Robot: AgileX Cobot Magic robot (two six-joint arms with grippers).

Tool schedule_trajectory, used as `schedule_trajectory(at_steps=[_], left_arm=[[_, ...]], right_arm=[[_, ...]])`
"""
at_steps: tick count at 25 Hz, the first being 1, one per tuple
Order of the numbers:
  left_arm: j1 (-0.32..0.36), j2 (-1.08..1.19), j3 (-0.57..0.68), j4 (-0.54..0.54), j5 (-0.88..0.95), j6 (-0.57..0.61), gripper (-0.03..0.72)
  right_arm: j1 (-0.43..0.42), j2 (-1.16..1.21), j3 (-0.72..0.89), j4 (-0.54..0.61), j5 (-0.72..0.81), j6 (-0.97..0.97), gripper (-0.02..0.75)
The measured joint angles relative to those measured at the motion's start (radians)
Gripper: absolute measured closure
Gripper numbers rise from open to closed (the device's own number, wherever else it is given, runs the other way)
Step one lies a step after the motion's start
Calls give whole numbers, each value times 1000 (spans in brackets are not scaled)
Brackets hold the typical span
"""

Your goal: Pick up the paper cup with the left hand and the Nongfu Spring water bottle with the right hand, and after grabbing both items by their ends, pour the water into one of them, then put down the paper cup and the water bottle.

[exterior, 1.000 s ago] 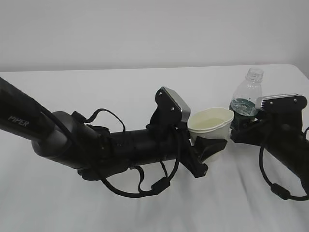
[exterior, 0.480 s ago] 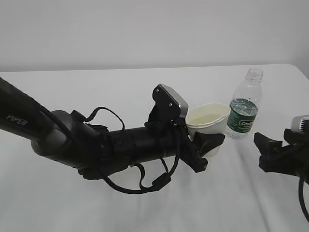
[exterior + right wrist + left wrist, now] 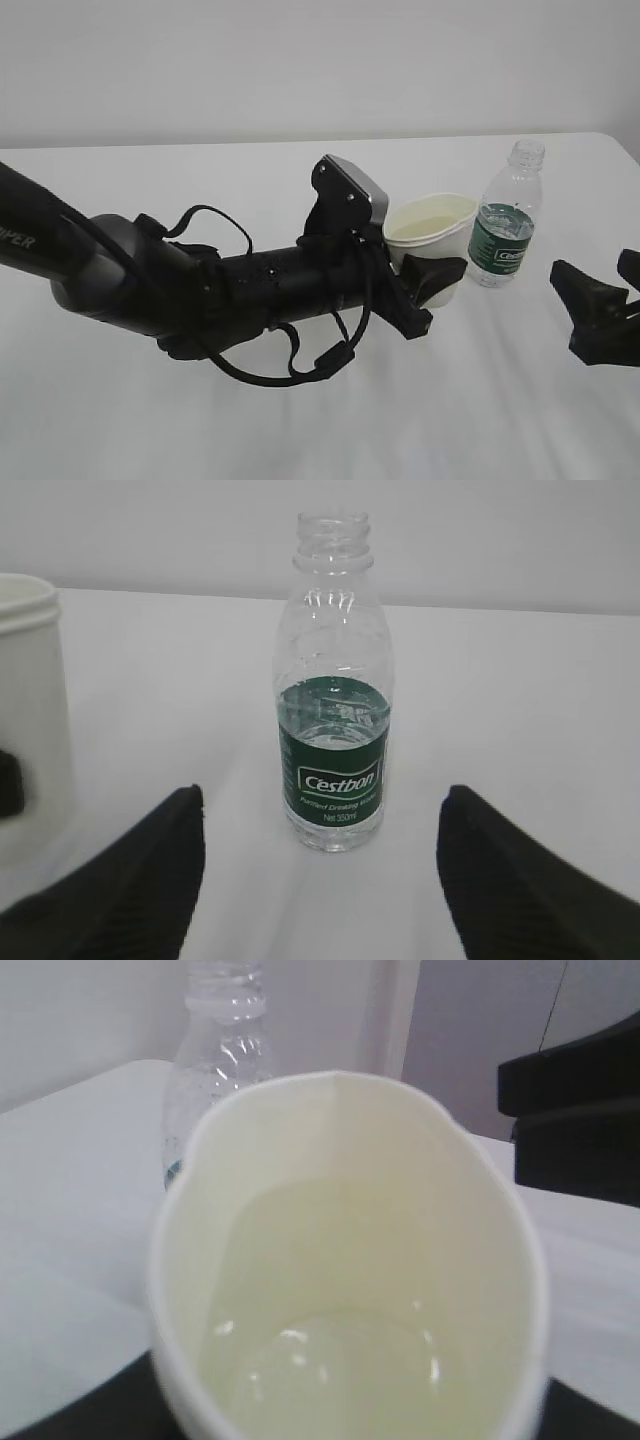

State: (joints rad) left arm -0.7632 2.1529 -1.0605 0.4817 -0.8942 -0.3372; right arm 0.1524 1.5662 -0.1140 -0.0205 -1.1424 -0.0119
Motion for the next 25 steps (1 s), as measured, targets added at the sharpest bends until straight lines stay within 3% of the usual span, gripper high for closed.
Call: schedule_trajectory(at_steps=[11, 19, 25], left_arm=[[21, -70, 0, -47, 70, 0, 331], [125, -120, 14, -50, 71, 0, 331], [205, -146, 127, -50, 16, 0, 331]], right_arm=[[0, -61, 109, -2, 0, 0, 186], [0, -62, 114, -2, 0, 1, 186], [0, -62, 114, -2, 0, 2, 186]])
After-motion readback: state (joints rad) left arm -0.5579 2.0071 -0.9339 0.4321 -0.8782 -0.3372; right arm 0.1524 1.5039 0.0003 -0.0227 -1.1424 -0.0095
